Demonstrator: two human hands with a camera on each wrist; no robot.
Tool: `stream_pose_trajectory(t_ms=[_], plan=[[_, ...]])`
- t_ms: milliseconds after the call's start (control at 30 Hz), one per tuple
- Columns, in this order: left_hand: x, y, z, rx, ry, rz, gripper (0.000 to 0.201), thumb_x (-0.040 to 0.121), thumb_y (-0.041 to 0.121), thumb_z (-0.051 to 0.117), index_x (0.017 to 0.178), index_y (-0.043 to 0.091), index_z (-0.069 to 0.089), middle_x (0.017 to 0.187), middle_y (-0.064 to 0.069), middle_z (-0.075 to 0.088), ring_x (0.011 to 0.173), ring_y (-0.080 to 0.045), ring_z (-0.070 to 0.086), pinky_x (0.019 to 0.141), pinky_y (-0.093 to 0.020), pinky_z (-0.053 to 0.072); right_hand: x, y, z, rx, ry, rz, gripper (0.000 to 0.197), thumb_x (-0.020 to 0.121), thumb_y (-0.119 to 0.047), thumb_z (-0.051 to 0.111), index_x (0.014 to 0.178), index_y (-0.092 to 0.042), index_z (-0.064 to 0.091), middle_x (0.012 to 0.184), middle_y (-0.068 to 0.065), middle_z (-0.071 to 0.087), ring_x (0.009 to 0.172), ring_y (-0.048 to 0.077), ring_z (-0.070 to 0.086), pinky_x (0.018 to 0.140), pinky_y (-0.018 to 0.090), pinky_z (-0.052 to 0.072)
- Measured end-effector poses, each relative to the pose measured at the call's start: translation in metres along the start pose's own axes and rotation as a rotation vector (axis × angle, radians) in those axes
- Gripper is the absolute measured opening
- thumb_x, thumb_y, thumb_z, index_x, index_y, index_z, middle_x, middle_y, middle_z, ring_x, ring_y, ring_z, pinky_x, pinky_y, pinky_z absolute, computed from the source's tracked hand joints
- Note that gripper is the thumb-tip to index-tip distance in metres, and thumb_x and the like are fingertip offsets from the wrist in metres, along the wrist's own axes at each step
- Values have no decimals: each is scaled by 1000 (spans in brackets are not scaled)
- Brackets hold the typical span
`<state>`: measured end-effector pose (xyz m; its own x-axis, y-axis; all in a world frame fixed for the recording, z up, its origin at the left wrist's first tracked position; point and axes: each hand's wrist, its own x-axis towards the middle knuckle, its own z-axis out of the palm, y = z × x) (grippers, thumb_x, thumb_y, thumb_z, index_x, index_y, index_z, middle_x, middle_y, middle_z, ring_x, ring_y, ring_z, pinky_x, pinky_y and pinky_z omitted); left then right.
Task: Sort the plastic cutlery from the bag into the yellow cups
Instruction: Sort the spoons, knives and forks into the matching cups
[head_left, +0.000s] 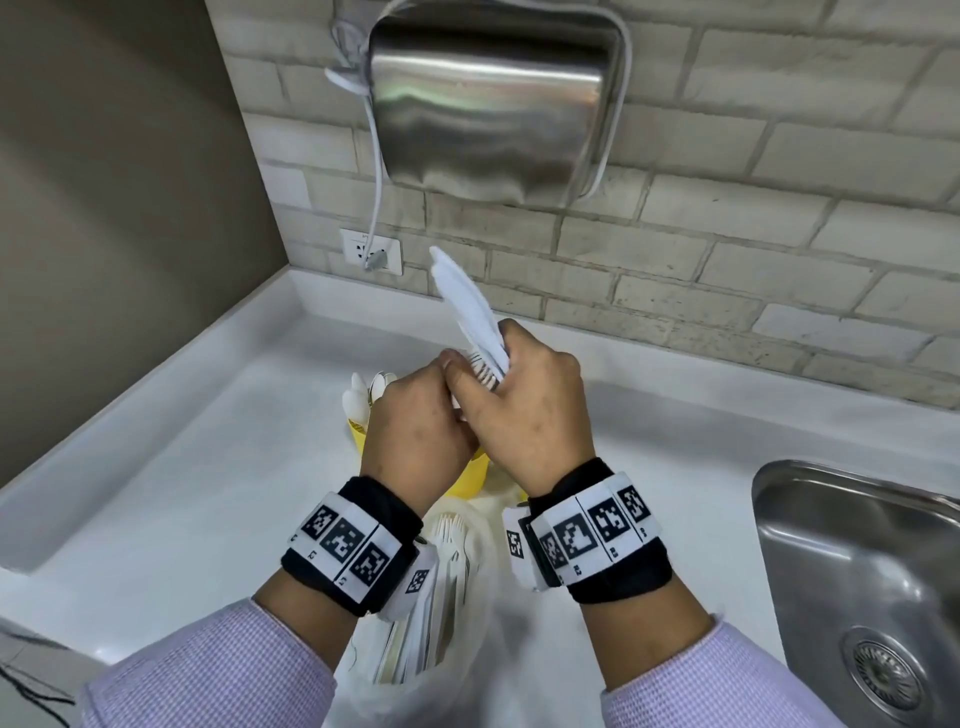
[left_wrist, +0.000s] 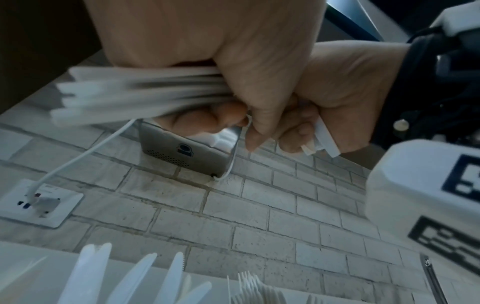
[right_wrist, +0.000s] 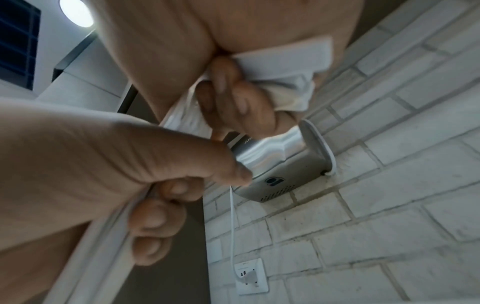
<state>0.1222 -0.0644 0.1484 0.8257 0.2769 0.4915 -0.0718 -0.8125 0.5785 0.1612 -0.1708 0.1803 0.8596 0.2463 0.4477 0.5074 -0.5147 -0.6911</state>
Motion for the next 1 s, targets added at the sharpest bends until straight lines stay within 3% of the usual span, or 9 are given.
stream_pose_trajectory(t_ms=[100, 167, 300, 433, 500, 600, 767, 900, 1000], plan=[[0, -1, -2, -91, -64, 3, 37, 73, 35, 60, 106, 17, 59, 81, 7, 69, 72, -22, 64, 60, -30, 47, 5, 4, -1, 136, 72, 86, 32, 85, -41, 74, 70, -19, 55, 58, -5, 59, 61, 20, 60, 57, 31, 48], [-1, -3, -3, -49, -89, 54, 43, 77, 45, 62, 110, 17, 56, 79, 13, 60, 69, -16, 56, 60, -31, 41, 9, 8, -4, 226, 70, 145, 41, 83, -48, 78, 70, -12, 62, 60, -1, 66, 61, 20, 64, 57, 34, 51], [0, -10, -2, 15, -92, 38, 28, 87, 30, 68, 108, 15, 59, 65, 11, 52, 64, -23, 54, 55, -30, 33, 10, 16, -8, 266, -20, 176, 60, 79, -63, 77, 58, -15, 48, 47, -9, 51, 46, 12, 48, 48, 29, 42], [1, -12, -7, -118, -101, 22, 11, 87, 26, 73, 90, 27, 62, 62, 10, 62, 70, -10, 60, 58, -6, 37, 11, 21, -13, 359, -204, 107, 52, 76, -62, 80, 98, -16, 67, 81, 1, 72, 77, 17, 71, 74, 40, 60], [3, -14, -10, -220, -196, -77, 12, 87, 28, 74, 81, 23, 64, 56, 5, 63, 55, -7, 59, 54, -11, 40, 14, 26, -19, 389, -324, 76, 49, 76, -52, 85, 104, -16, 69, 88, 4, 75, 84, 21, 73, 80, 42, 61], [7, -10, -14, -373, -344, -221, 16, 86, 29, 77, 76, 21, 68, 48, -1, 58, 38, -15, 49, 40, -22, 40, 19, 29, -23, 357, -372, 32, 37, 77, -40, 85, 88, -8, 69, 81, 13, 74, 78, 33, 72, 72, 50, 59], [27, -7, -17, -387, -427, -96, 16, 90, 31, 78, 82, 29, 64, 60, 3, 65, 51, -15, 61, 51, -29, 51, 32, 24, -26, 277, -237, 24, 17, 81, -29, 77, 79, -12, 71, 71, 2, 75, 65, 17, 72, 60, 41, 60], [45, -12, -29, -313, -600, 29, 7, 95, 33, 71, 97, 28, 66, 84, 9, 75, 79, -7, 70, 77, -26, 55, 44, 25, -39, 258, -250, 29, 29, 87, -21, 78, 64, -20, 59, 47, -15, 57, 40, 0, 51, 44, 21, 40], [54, -10, -36, -184, -604, 76, 10, 90, 38, 76, 86, 33, 68, 72, 17, 68, 65, 5, 60, 64, -15, 45, 49, 24, -45, 224, -270, -9, 31, 87, -21, 79, 64, -22, 57, 48, -17, 56, 43, -1, 51, 47, 17, 39]])
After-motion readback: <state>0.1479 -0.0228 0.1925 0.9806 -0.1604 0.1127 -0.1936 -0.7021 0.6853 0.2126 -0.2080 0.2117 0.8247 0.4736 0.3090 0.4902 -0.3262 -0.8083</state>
